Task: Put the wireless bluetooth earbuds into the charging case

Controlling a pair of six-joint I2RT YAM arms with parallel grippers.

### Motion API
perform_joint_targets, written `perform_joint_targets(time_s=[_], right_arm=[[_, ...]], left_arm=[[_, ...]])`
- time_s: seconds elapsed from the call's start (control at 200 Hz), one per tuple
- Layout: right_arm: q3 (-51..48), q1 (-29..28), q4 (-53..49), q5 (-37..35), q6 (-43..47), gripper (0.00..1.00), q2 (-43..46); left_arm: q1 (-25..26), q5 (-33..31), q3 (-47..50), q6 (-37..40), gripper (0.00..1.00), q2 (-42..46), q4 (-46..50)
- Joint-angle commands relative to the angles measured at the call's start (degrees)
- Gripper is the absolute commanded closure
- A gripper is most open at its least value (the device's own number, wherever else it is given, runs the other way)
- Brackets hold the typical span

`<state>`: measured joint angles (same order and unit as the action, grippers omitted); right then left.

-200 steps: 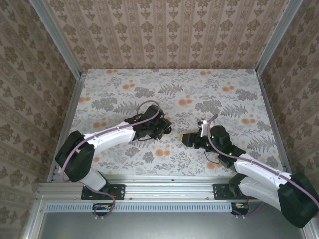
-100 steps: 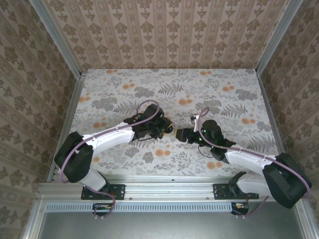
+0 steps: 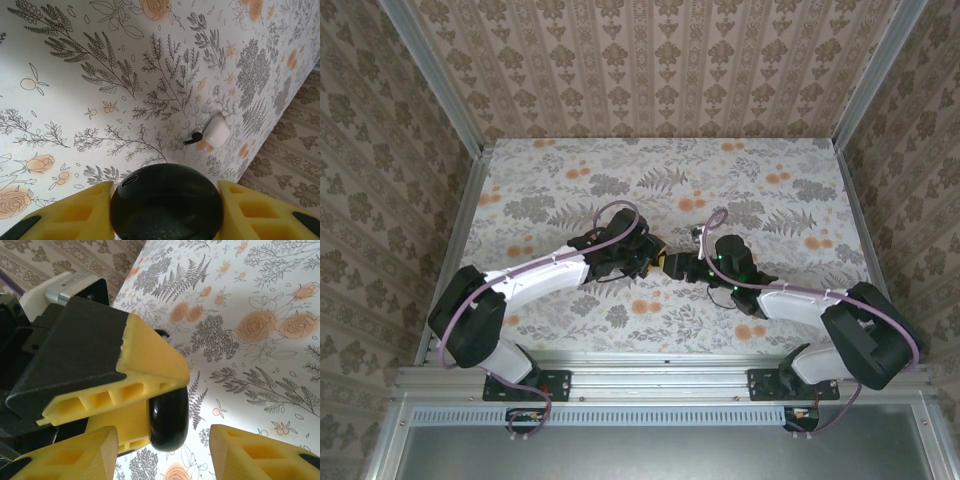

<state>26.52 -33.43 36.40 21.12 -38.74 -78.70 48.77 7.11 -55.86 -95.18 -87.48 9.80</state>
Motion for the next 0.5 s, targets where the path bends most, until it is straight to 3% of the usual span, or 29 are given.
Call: perform_joint_targets(time_s=[0.0, 0.18, 0.39, 0.495], right_arm=[[1.67, -0.54, 3.6, 1.26, 1.12, 0.5, -2.26], [2.13, -0.75, 4.68, 2.08, 1.04, 0.57, -3.59], [2.0, -0.76, 4.23, 2.08, 2.32, 0.73, -3.31], [2.37, -0.76, 2.28, 2.08, 3.83, 0.76, -2.75]], left_arm=[[0.27, 0.48, 0.9, -1.99, 0.61, 1.55, -1.14], [0.27, 0.71, 1.35, -2.75, 0.61, 1.7, -1.8], [0.27, 0.8, 1.71, -3.17, 0.61, 2.05, -2.11], [0.27, 0.53, 2.03, -3.15, 0.54, 2.47, -1.82]])
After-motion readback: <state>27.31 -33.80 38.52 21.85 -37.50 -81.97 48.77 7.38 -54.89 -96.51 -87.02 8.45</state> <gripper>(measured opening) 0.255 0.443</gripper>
